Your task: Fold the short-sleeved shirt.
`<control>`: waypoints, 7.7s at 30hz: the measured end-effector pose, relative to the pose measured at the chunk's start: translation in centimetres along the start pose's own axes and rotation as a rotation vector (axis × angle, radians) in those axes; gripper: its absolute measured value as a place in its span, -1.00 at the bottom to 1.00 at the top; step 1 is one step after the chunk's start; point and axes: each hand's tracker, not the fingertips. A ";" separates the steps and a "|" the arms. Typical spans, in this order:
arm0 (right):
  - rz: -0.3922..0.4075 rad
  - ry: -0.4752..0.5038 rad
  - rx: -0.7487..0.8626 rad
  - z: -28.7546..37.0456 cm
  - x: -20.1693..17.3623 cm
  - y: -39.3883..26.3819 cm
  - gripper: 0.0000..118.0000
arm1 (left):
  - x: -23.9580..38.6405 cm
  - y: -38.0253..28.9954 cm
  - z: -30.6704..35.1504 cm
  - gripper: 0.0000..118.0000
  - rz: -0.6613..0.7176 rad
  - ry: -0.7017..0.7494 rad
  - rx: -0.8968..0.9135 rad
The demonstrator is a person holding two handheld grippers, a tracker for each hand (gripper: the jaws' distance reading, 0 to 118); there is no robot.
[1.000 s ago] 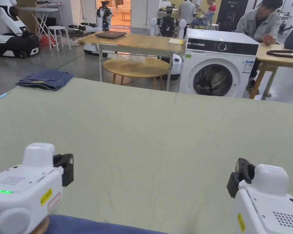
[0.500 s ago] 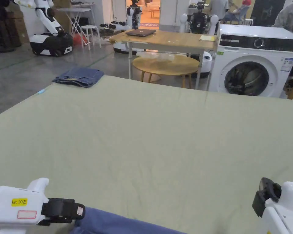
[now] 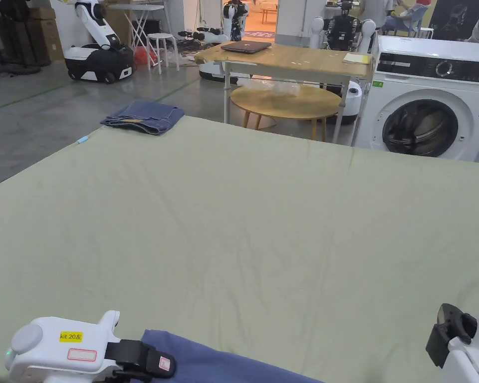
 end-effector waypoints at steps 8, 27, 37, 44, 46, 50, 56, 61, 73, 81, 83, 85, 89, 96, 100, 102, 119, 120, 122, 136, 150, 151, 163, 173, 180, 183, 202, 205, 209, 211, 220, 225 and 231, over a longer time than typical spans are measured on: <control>-0.008 0.002 -0.011 0.0 0.3 0.0 -1.00 | 1.5 -0.5 1.1 -0.96 -0.023 0.023 0.061; -0.017 0.026 -0.014 -0.3 0.2 0.0 -1.00 | 11.9 -1.2 9.6 -0.96 -0.161 0.378 0.153; -0.010 0.027 -0.027 0.1 0.3 -0.5 -1.00 | 18.7 -2.9 2.6 -0.96 -0.240 0.116 0.035; -0.021 0.007 -0.040 0.5 1.3 -0.8 -1.00 | 19.2 -4.0 -9.7 -0.96 -0.222 0.267 -0.162; -0.020 -0.001 -0.042 0.7 1.6 -0.9 -1.00 | 18.7 -4.5 -12.6 -0.96 -0.239 0.351 -0.200; -0.015 -0.013 -0.048 1.0 2.1 -1.0 -1.00 | 18.4 -5.8 -16.1 -0.96 -0.237 0.461 -0.215; -0.008 -0.015 -0.059 1.1 2.2 -1.4 -1.00 | 19.8 -5.9 -15.0 -0.15 -0.204 0.321 -0.207; -0.014 -0.011 -0.058 1.1 2.1 -1.4 -1.00 | 21.7 -5.8 -11.7 -0.10 -0.231 0.234 -0.190; -0.024 -0.009 -0.062 1.3 2.3 -1.7 -1.00 | 19.4 -5.2 -9.6 -0.84 -0.230 0.199 -0.083; -0.021 -0.013 -0.068 1.4 2.4 -1.9 -1.00 | 16.0 -7.2 -15.6 -0.91 -0.127 0.033 -0.170; -0.021 -0.012 -0.071 1.4 2.5 -2.0 -1.00 | 15.6 -7.6 -17.2 -0.93 -0.124 0.068 -0.179; -0.019 -0.014 -0.074 1.4 2.5 -2.0 -1.00 | 14.7 -7.8 -18.2 -1.00 -0.077 0.021 -0.181; -0.021 -0.015 -0.076 1.4 2.6 -2.1 -1.00 | 14.4 -8.4 -19.5 -1.00 -0.070 -0.001 -0.193; -0.007 -0.018 -0.071 1.7 2.8 -1.8 -1.00 | 17.1 -7.2 -14.9 -1.00 -0.161 0.026 -0.158; -0.005 -0.012 -0.068 1.6 2.8 -1.7 -1.00 | 16.8 -5.4 -9.0 -1.00 -0.185 0.034 -0.065; -0.006 -0.009 -0.068 1.5 2.7 -1.7 -1.00 | 16.0 -4.5 -6.0 -1.00 -0.206 0.107 -0.004; -0.025 0.022 -0.076 1.3 1.0 -2.1 -1.00 | 4.6 -2.3 -4.3 0.16 -0.005 -0.113 -0.065; -0.026 0.022 -0.075 1.4 1.0 -2.1 -1.00 | 4.5 -2.4 -4.9 0.05 0.000 -0.133 -0.083; -0.025 0.020 -0.074 1.5 1.0 -2.1 -1.00 | 4.6 -2.5 -6.1 -0.27 -0.017 -0.134 -0.088; -0.027 -0.010 -0.070 1.8 2.4 -1.7 -1.00 | 10.6 -4.6 -2.9 -0.89 -0.157 -0.012 0.036; -0.008 0.014 -0.051 1.6 1.5 -1.0 -1.00 | 17.6 -3.1 4.8 -0.88 -0.245 0.326 0.147; -0.011 0.019 -0.052 1.6 1.4 -1.0 -1.00 | 18.6 -3.3 4.0 -0.89 -0.256 0.342 0.137; -0.003 0.013 -0.057 2.0 1.6 -1.2 -1.00 | 28.2 -5.0 -5.6 -0.88 -0.453 0.363 -0.048; -0.011 -0.014 -0.062 2.7 2.8 -1.4 -1.00 | 29.9 -8.8 -19.7 -0.88 -0.497 0.465 -0.247; -0.014 -0.035 -0.072 3.0 3.8 -1.6 -1.00 | 28.7 -10.4 -24.3 -0.88 -0.466 0.529 -0.254; -0.016 -0.039 -0.074 3.0 4.0 -1.6 -1.00 | 28.7 -10.0 -23.2 -0.70 -0.448 0.505 -0.249; -0.029 -0.037 -0.081 3.2 4.1 -2.0 -1.00 | 23.3 -8.2 -22.6 -0.90 -0.137 0.001 -0.315; -0.027 -0.038 -0.081 3.3 4.2 -2.0 -1.00 | 22.3 -9.1 -24.9 -0.98 -0.124 0.011 -0.304; -0.022 -0.039 -0.080 3.4 4.3 -2.1 -1.00 | 21.5 -9.8 -25.6 -1.00 -0.127 0.029 -0.271; -0.022 -0.038 -0.079 3.4 4.3 -2.1 -1.00 | 21.8 -9.9 -25.5 -1.00 -0.159 0.039 -0.262; -0.023 -0.040 -0.055 2.5 3.7 -1.8 -1.00 | 25.7 -7.2 -17.8 -1.00 -0.413 0.099 -0.009; -0.025 -0.044 -0.015 1.7 3.1 -0.8 -1.00 | 26.1 -5.8 -12.2 -1.00 -0.611 0.300 0.369; -0.021 -0.050 0.084 1.4 2.0 0.7 -1.00 | 24.9 -6.2 -8.4 -1.00 -0.731 0.438 0.796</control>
